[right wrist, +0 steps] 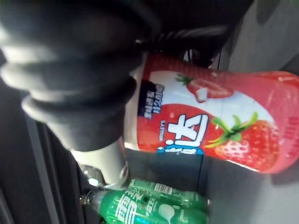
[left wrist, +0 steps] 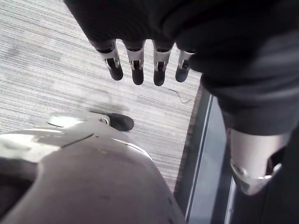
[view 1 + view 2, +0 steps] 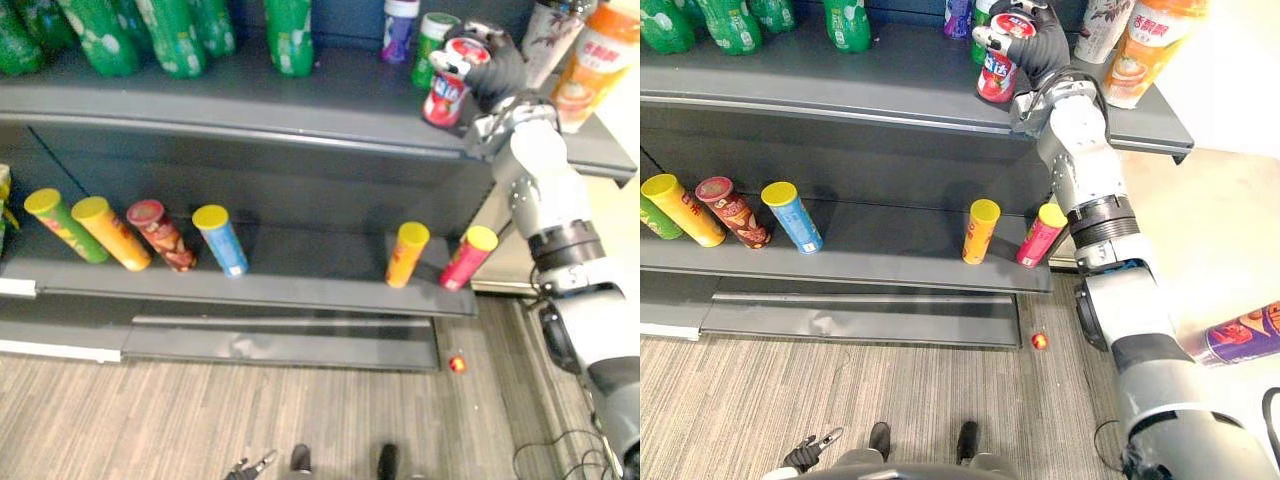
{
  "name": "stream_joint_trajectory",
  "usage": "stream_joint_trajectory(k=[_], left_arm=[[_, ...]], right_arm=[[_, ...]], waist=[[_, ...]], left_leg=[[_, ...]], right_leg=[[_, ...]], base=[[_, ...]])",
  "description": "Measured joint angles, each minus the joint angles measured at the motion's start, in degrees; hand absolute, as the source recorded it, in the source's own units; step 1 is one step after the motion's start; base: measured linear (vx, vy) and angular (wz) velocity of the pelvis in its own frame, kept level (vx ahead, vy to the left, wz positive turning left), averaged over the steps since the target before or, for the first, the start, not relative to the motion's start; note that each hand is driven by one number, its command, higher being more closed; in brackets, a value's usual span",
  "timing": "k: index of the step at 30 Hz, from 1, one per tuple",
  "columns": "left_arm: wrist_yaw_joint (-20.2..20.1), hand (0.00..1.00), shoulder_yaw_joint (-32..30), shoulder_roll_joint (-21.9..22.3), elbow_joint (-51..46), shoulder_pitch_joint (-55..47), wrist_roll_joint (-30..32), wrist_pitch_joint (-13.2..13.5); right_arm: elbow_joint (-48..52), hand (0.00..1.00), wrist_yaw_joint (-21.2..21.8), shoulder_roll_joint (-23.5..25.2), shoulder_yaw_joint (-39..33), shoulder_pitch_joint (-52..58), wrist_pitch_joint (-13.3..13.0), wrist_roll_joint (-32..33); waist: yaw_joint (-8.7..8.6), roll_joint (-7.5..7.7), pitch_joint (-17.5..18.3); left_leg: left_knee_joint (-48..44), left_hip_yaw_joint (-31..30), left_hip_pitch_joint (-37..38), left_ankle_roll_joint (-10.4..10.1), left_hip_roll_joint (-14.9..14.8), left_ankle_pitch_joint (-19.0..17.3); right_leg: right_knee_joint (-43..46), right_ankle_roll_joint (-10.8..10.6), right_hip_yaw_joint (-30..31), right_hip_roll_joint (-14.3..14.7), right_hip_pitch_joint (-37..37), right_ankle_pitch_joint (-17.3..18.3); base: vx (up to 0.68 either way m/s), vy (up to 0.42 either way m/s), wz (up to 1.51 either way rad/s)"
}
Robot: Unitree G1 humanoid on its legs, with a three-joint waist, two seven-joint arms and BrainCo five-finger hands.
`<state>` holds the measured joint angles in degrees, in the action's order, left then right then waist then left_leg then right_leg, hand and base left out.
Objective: Put the gum and the chips on the shelf.
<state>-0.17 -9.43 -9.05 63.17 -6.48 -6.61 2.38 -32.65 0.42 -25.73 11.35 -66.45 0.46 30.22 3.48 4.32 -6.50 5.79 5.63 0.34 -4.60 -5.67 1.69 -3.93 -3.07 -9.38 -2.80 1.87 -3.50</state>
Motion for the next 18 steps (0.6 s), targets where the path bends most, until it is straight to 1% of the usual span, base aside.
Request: stream_joint_trajectory(k=[4, 11, 12, 18], left_arm=[[0.0, 0.0, 0.0, -0.1, 0.0, 0.0, 0.0, 0.0], [0.0, 0.0, 0.0, -0.1, 0.0, 0.0, 0.0, 0.0], [0.0, 0.0, 0.0, -0.1, 0.0, 0.0, 0.0, 0.0], [0.0, 0.0, 0.0, -0.1, 0.0, 0.0, 0.0, 0.0]], right_arm=[[1.2, 1.0, 0.3, 0.0, 0.5, 0.7, -0.2, 0.1], [2.6, 1.0, 0.3, 0.0, 0.7, 1.7, -0.9, 0.1], [2.6, 0.0, 0.3, 0.0, 0.7, 1.8, -1.2, 0.1], [2.1, 0.0, 0.1, 0.0, 2.0, 4.2, -1.1, -0.1]], waist=[[-0.08, 0.4, -0.1], [-0.12, 0.64, -0.1], [-0.11, 0.66, -0.1], [-0.08, 0.84, -0.1]], left_leg=[[0.0, 0.0, 0.1, 0.0, 0.0, 0.0], [0.0, 0.0, 0.1, 0.0, 0.0, 0.0], [0.0, 0.0, 0.1, 0.0, 0.0, 0.0], [0.0, 0.0, 0.1, 0.0, 0.0, 0.0]], right_leg=[[0.1, 0.0, 0.1, 0.0, -0.1, 0.0], [0.1, 0.0, 0.1, 0.0, -0.1, 0.0], [0.1, 0.0, 0.1, 0.0, -0.1, 0.0], [0.1, 0.0, 0.0, 0.0, -0.1, 0.0]], base=[[0.0, 0.0, 0.0], [0.0, 0.0, 0.0], [0.0, 0.0, 0.0], [0.0, 0.0, 0.0]])
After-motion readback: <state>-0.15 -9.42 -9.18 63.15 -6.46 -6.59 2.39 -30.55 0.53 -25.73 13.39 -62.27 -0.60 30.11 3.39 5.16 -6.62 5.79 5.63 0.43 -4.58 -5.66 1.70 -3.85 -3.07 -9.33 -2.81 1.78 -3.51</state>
